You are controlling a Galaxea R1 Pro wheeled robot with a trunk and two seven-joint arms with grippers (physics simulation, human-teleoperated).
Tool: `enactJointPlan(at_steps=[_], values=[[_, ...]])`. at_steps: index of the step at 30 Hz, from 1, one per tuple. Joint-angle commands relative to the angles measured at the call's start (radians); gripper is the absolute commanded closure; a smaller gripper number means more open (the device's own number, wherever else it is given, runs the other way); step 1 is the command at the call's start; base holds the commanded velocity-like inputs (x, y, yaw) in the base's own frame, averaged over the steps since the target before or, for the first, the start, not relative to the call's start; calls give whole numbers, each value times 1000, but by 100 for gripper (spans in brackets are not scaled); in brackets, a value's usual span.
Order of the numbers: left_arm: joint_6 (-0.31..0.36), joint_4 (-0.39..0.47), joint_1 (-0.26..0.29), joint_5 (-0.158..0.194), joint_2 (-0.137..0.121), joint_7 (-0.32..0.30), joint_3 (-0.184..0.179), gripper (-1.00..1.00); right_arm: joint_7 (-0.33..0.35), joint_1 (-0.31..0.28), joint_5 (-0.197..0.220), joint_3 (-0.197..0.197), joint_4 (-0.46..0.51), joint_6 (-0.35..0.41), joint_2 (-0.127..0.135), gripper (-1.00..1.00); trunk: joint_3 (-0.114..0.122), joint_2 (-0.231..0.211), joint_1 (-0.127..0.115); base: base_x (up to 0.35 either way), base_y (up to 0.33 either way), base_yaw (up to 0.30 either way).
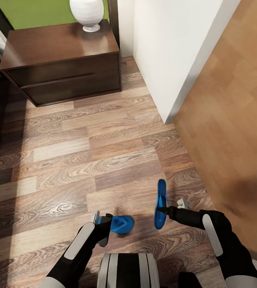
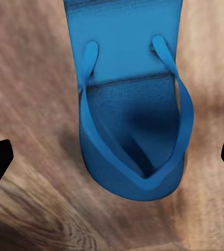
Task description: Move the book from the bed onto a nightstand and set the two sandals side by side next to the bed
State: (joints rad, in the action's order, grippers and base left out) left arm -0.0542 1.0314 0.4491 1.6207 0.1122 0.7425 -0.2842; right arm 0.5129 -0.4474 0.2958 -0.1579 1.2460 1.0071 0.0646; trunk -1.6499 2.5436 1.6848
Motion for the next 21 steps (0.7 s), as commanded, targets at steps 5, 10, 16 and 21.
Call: enactJointPlan(at_steps=[5, 10, 16, 21], values=[[-6, 1, 0, 7, 0, 3, -1, -100, 9, -1, -4, -2, 0, 4, 0, 100, -16, 1, 2, 0, 0, 0], [-6, 1, 0, 7, -1, 3, -1, -100, 9, -1, -4, 0, 0, 4, -1, 100, -16, 1, 2, 0, 0, 0], [-6, 4, 0, 7, -1, 3, -1, -100, 9, -1, -4, -1, 0, 5, -1, 100, -24, 2, 2, 0, 0, 0], [-6, 4, 0, 7, -1, 3, -1, -100, 9, -1, -4, -1, 1, 4, -1, 100, -43, 3, 5, 0, 0, 0]])
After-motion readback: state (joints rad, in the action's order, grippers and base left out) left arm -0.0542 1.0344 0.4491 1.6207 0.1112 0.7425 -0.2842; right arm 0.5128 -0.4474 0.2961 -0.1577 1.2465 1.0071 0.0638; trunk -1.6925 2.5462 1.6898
